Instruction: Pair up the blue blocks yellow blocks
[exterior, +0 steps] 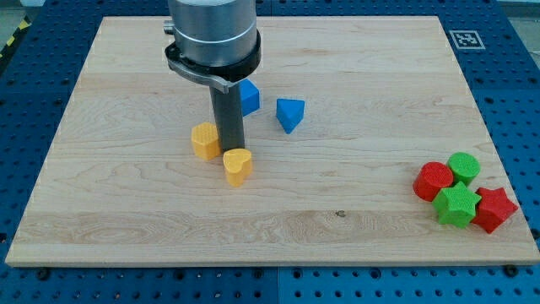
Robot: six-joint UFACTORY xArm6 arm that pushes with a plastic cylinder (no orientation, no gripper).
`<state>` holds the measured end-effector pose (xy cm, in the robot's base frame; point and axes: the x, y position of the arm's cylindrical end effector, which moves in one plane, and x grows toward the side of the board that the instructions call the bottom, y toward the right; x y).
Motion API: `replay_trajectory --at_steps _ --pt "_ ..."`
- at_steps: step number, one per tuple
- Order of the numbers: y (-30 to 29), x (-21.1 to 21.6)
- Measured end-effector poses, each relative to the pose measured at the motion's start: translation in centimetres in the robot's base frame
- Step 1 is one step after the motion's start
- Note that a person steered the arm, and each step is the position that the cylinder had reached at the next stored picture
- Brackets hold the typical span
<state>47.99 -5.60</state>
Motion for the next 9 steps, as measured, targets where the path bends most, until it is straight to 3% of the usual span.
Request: replay_trajectory --at_steps 4,6,8,9 --pt "11.4 -2.8" --pt "10.1 -4.2" --pt "5.1 -7.4" --pt "6.0 -4.9"
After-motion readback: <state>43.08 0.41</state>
